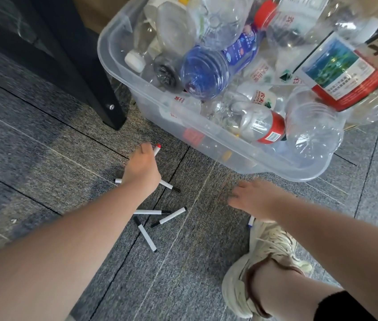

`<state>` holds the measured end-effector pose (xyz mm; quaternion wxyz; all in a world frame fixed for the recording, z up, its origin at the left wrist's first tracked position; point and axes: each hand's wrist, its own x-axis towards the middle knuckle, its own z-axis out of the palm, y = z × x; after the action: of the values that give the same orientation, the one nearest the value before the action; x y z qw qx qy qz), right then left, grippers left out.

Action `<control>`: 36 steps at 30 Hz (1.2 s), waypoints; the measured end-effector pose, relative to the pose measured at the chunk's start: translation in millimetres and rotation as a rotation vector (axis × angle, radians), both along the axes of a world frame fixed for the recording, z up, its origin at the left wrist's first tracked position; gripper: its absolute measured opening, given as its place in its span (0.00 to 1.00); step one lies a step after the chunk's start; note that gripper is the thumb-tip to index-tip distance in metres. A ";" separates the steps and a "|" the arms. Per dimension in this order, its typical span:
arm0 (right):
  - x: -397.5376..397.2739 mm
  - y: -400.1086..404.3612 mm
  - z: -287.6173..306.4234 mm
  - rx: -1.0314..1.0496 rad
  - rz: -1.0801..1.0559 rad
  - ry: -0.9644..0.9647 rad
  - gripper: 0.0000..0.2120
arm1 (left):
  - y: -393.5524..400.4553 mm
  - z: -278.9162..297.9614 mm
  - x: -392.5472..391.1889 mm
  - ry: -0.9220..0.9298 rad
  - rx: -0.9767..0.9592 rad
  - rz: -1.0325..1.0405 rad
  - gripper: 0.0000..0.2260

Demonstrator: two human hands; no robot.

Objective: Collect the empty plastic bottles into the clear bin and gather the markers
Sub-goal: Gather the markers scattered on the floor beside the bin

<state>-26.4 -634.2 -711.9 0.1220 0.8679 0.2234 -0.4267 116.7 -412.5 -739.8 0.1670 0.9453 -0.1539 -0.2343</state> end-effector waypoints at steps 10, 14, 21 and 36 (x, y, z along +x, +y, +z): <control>-11.5 -4.9 -37.9 -0.011 0.152 0.071 0.11 | 2.8 0.4 -13.8 -0.030 -0.106 -0.102 0.06; -9.7 -4.8 -40.0 0.005 0.145 0.054 0.09 | -1.9 2.1 -7.8 -0.008 -0.091 -0.081 0.06; 19.2 17.5 -11.8 0.177 -0.054 -0.055 0.15 | -5.3 20.0 -11.2 0.083 0.014 -0.059 0.15; 93.4 130.9 -12.1 0.395 -0.640 -0.290 0.13 | 81.0 20.1 -18.7 0.210 0.068 0.204 0.17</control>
<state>67.0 -503.3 -724.0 -0.1560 0.9515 -0.0001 -0.2651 98.0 -331.5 -719.6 0.1730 0.9314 -0.0307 -0.3187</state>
